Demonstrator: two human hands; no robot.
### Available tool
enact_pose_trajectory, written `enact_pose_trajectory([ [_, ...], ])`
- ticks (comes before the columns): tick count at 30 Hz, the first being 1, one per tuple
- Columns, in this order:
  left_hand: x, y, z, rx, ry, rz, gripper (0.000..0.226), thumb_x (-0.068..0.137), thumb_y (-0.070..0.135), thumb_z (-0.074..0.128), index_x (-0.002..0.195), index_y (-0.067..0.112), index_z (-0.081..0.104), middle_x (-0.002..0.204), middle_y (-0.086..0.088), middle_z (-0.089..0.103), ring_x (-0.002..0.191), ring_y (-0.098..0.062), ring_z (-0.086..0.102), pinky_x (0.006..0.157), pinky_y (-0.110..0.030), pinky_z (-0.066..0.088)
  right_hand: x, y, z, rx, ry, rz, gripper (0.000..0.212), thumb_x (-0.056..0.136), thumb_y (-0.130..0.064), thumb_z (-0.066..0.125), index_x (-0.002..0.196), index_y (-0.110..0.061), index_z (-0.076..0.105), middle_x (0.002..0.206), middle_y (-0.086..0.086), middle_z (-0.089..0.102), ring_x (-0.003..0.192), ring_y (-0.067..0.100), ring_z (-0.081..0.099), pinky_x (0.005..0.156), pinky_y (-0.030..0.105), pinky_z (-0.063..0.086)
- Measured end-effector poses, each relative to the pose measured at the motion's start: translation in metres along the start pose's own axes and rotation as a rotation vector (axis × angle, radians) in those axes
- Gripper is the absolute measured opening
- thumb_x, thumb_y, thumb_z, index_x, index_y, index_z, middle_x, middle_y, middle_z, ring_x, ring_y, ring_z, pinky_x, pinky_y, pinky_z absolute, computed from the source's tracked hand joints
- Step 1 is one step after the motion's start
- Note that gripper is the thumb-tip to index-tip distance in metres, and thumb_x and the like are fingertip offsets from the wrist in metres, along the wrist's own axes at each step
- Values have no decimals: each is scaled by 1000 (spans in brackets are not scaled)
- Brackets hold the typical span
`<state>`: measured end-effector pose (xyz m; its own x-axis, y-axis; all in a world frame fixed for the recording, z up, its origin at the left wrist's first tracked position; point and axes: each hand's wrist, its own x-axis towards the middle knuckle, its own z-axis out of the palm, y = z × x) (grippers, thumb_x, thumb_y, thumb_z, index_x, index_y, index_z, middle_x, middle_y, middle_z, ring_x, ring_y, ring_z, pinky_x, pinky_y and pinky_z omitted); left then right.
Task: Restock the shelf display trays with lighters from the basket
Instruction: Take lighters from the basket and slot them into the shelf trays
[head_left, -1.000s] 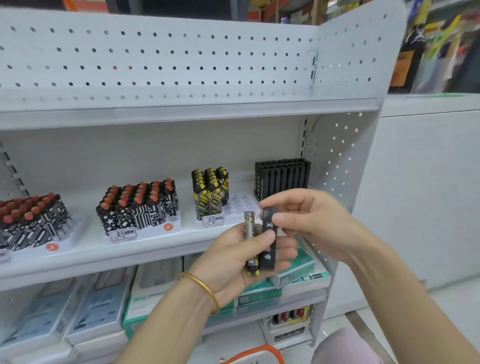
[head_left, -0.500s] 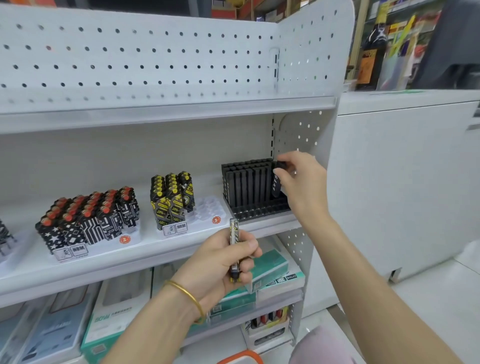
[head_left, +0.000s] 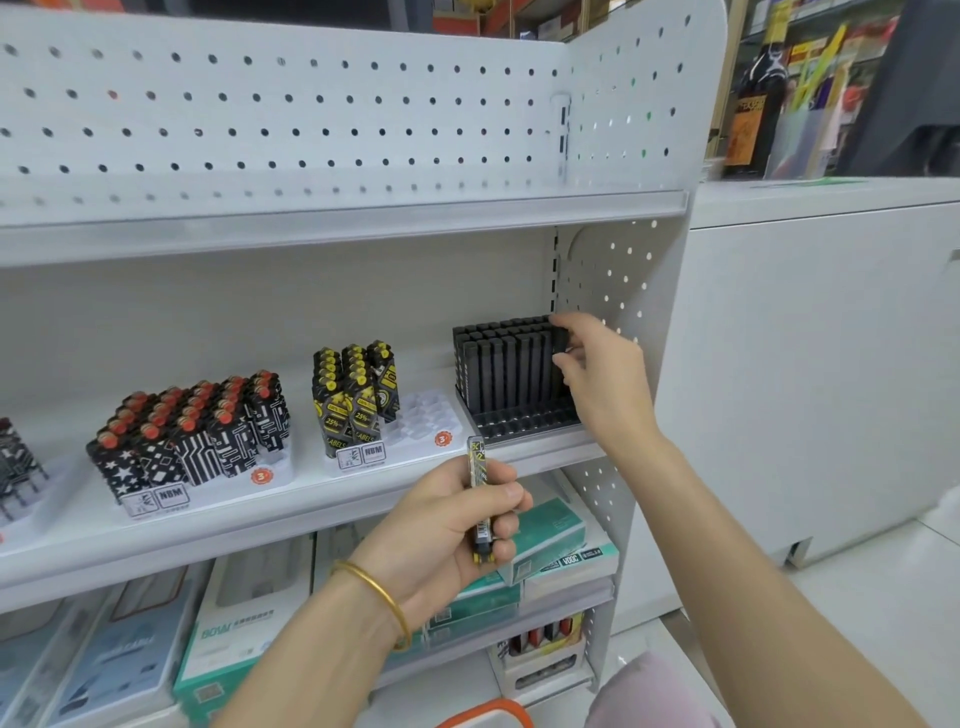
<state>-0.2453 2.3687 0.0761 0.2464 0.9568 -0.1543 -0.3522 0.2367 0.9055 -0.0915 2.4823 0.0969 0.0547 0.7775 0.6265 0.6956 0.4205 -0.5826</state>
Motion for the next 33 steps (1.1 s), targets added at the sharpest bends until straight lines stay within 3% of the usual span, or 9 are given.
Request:
enact_pose_trajectory([
  [7,-3,3,0,-9,-2,4,13,87,-7,51,90,6,53,66,-8,60,49,-12,46,42,-20,40,2,-1,-1,-77,-57,11,39,90,-3,52,127,-15,55,106,10,63,98,26,58,84,27,43],
  [12,-6,6,-1,-35,-2,12,16,87,-9,47,88,5,53,65,-10,60,49,-13,47,42,-21,40,-1,-1,1,-145,-50,-20,49,91,5,43,136,-14,47,118,16,58,106,29,56,88,26,40],
  [16,-7,8,-2,-35,10,24,22,86,-12,41,87,5,54,66,-10,60,50,-13,48,45,-22,41,-6,1,1,-139,-105,-32,59,88,9,37,140,-18,41,114,17,56,102,29,53,85,27,39],
  [19,-8,7,-2,-12,-5,39,23,88,-13,41,88,5,56,68,-9,61,53,-13,51,47,-22,43,-13,-3,-5,-116,-29,-40,60,88,8,35,140,-20,39,108,11,55,93,24,51,78,27,38],
  [23,-11,6,-5,22,-48,64,21,90,-6,48,97,10,58,73,-5,62,63,-14,55,57,-26,51,-29,-17,-21,76,106,-23,49,88,7,40,126,-21,53,98,-1,58,85,13,57,77,22,40],
  [27,-11,3,-7,62,-60,82,23,89,-4,52,105,11,61,72,-4,62,62,-12,54,55,-23,50,-41,-27,-39,448,-33,191,35,87,8,44,105,-18,60,80,3,65,61,6,63,54,20,51],
  [33,-10,-1,-4,111,-69,93,25,88,-8,51,106,10,56,71,-2,66,57,-7,54,53,-19,47,-51,-42,-55,512,-327,240,23,90,2,50,98,-13,66,79,8,69,59,12,62,49,23,48],
])
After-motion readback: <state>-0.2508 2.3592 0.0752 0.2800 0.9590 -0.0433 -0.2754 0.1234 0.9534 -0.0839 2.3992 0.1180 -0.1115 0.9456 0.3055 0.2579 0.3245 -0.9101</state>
